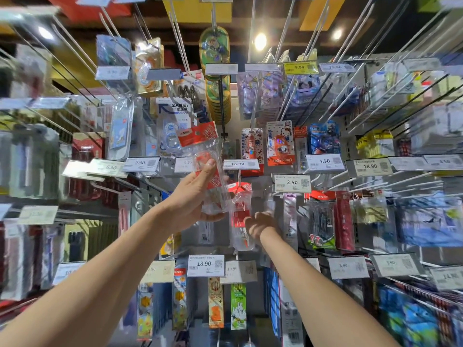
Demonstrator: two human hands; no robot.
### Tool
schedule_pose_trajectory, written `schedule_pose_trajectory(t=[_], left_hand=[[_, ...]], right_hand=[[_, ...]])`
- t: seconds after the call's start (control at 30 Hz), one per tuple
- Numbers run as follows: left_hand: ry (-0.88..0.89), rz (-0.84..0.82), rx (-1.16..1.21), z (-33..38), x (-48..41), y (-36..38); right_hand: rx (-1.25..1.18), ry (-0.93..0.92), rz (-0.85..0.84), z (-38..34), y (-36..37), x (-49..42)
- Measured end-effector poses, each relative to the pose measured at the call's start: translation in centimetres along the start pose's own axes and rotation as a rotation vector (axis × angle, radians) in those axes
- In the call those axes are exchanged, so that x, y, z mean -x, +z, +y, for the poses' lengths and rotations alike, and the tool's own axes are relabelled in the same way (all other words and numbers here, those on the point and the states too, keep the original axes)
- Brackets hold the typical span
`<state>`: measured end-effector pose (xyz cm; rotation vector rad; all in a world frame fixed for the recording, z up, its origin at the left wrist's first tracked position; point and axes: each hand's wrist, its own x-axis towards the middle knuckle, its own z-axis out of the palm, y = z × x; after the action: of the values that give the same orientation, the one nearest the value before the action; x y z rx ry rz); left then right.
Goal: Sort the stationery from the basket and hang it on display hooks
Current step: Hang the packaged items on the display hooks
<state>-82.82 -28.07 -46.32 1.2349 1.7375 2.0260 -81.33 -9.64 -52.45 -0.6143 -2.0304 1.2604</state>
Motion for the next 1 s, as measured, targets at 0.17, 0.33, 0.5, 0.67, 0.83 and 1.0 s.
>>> schedule_pose_trajectory(t=[0.17,0.33,0.5,0.67,0.83,1.0], left_hand=[[-0.092,-0.114,-0.016,-2.3,0.5,-1.1],[-0.216,-0.285,-0.074,-4.4,0.8,-0.1],[-0.298,-0.301,-0.13,-4.9,1.2,1.2],[-0.327,-0.228,-0.252,-5.8,0.7,1.4],[-0.268,-0.154,-0.249,-5.7,-0.2,2.1],[-0.227,-0.094,-0.244,-5.1,-0.9,2.8]], right_hand=[[-0.219,-0.289,0.14,1.6,-0.2,2.0],[-0.485,-0.556,-0.215,-0.2,-0.9,6.7],[-0.384,-0.522,-0.154,1.2,-0.7,6.5],[-0.329,-0.409,-0.157,2.2,-0.4,5.7],[-0.291,-0.409,-0.129,1.1,-0.5,4.7],[-0.289,-0.403,-0.115,0.5,-0.6,3.8]])
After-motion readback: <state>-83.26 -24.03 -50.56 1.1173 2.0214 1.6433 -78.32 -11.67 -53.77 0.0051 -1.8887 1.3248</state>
